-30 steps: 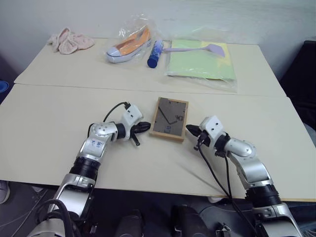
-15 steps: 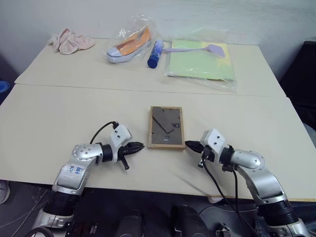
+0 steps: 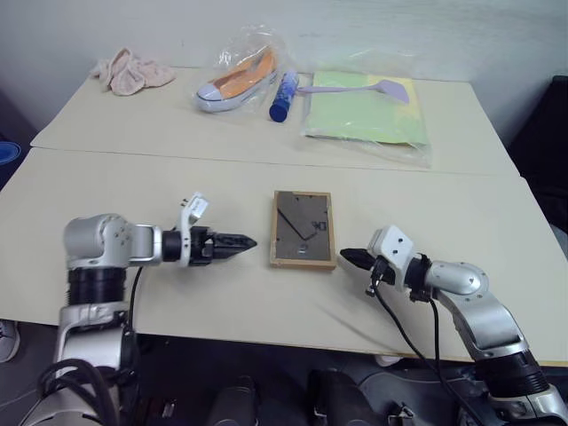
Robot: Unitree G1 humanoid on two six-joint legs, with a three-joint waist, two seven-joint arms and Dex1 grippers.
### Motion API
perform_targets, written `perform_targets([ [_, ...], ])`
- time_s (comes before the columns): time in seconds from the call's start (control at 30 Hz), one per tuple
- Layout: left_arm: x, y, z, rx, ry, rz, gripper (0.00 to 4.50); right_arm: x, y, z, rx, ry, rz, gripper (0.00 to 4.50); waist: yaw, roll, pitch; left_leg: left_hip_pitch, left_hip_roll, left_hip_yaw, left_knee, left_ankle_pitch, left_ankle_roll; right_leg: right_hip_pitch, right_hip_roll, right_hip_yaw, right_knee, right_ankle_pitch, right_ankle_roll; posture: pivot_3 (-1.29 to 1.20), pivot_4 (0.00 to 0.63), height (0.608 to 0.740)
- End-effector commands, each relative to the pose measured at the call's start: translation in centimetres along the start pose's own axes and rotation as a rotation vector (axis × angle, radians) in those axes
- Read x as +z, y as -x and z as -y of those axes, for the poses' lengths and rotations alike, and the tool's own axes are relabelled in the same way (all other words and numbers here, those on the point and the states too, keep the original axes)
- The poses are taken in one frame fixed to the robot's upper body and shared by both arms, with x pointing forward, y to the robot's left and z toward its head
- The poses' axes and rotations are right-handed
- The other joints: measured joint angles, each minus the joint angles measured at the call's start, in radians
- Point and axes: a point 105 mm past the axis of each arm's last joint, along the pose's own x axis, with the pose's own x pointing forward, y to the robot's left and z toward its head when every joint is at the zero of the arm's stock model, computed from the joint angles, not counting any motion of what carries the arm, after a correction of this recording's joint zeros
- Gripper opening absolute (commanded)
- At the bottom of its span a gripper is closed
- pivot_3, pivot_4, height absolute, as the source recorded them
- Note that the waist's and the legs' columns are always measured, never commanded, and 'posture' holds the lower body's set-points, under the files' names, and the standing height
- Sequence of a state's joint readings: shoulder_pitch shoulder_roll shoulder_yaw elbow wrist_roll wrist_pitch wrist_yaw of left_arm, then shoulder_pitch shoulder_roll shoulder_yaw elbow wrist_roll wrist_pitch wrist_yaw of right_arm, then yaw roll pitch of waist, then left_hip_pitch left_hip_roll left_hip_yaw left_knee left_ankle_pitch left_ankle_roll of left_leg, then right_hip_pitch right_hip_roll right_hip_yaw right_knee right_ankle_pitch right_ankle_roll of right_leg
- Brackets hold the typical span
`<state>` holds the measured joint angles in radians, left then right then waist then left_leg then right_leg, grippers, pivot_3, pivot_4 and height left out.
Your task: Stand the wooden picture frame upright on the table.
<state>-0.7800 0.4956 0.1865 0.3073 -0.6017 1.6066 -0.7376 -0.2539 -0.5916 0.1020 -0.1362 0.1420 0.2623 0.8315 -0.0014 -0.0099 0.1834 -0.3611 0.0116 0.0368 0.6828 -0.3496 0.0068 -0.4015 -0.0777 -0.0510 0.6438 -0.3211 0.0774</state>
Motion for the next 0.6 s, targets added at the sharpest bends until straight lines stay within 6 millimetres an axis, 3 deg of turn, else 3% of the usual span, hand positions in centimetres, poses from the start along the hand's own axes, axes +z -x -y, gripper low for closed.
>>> perform_targets([
  [0.03, 0.1, -1.9, 0.8, -0.029, 0.020, -0.054, 4.15, 1.0, -0.7, 0.0, 0.013, 0.037, 0.022, 0.00, 0.000, 0.000, 0.000, 0.000, 0.000, 0.000, 0.000, 0.000, 0.000, 0.000, 0.000, 0.000, 0.000, 0.000, 0.000, 0.00, 0.150, 0.740],
  [0.23, -0.9, -5.2, 2.9, -0.110, 0.012, -0.171, 4.15, 2.0, -1.8, -0.4, 0.031, 0.052, 0.046, 0.00, -0.001, 0.000, 0.000, 0.000, 0.000, 0.000, 0.000, 0.001, -0.002, 0.000, 0.000, 0.000, 0.001, 0.000, 0.000, 0.00, 0.150, 0.740],
  [0.5, -0.7, -6.6, 2.2, -0.081, 0.091, -0.128, 4.15, 1.8, -1.8, -0.7, 0.028, 0.061, 0.035, 0.00, 0.004, 0.000, 0.000, 0.000, -0.001, 0.000, 0.001, 0.001, -0.002, 0.000, 0.000, 0.000, 0.001, 0.000, 0.000, 0.00, 0.150, 0.740],
  [0.6, -0.5, -6.4, 1.7, -0.060, 0.104, -0.102, 3.50, 1.5, -1.4, -0.7, 0.018, 0.055, 0.023, 0.00, 0.004, 0.000, 0.000, 0.000, 0.000, 0.000, 0.001, 0.001, -0.002, 0.000, 0.000, 0.000, 0.001, 0.000, 0.000, 0.00, 0.150, 0.740],
])
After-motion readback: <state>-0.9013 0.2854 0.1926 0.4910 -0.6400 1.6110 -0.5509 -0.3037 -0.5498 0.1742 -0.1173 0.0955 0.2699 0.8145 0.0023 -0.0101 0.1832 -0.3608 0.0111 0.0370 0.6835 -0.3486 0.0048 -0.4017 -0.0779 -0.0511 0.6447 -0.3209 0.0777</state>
